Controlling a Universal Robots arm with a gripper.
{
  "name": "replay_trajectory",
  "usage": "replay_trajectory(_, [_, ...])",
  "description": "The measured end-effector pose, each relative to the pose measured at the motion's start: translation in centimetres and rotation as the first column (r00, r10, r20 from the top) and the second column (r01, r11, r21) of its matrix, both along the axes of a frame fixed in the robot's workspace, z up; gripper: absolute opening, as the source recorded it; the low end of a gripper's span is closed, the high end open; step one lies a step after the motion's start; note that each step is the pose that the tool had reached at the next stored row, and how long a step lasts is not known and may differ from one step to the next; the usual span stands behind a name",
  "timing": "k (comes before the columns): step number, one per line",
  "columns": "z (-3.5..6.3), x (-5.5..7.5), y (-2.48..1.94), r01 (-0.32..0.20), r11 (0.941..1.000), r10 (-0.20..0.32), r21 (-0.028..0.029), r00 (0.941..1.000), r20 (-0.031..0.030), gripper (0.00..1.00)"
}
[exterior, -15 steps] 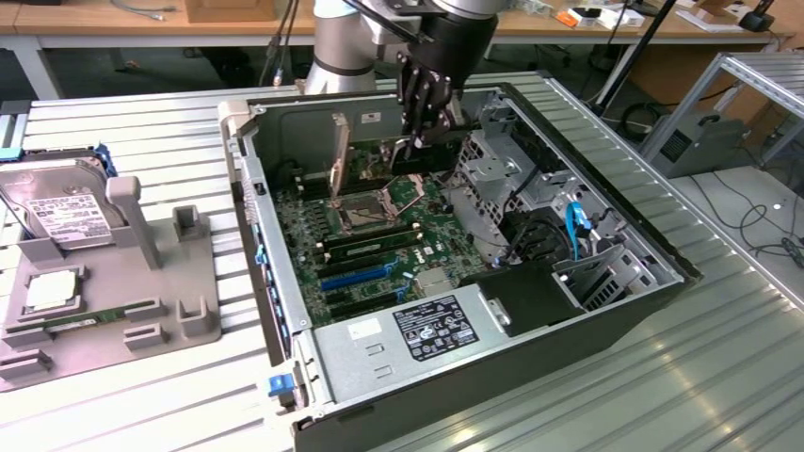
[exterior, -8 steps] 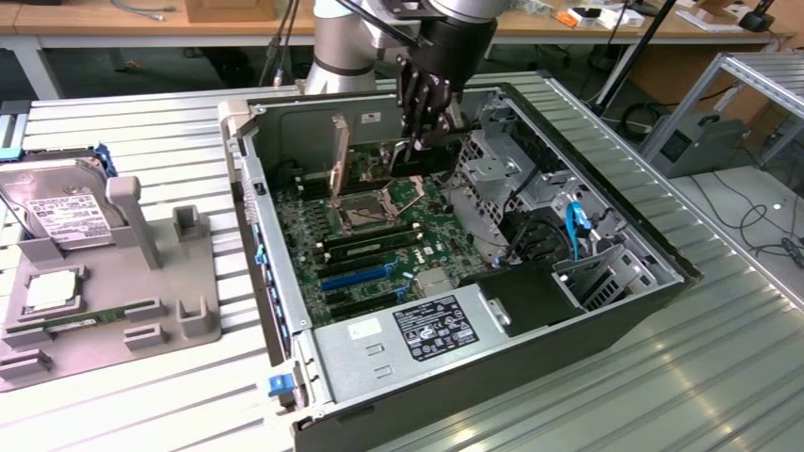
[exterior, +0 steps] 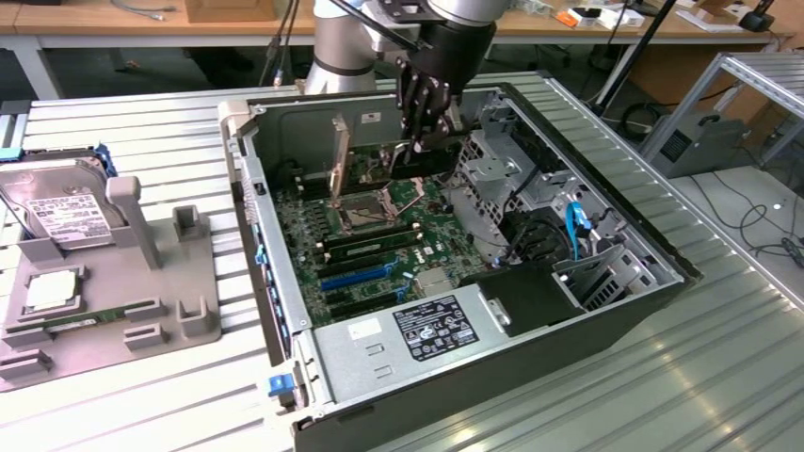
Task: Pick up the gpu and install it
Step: 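Insert the gpu into the slot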
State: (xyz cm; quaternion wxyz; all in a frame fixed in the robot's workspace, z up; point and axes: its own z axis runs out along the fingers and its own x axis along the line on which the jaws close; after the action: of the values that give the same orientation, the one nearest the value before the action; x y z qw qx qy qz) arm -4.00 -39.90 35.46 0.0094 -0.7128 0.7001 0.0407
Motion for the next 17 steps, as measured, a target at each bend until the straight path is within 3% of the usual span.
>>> replay_trajectory(17, [-0.55,0.00,-0.10,0.000,1.0000,0.000,0.0000,1.0000,0.0000,0.27])
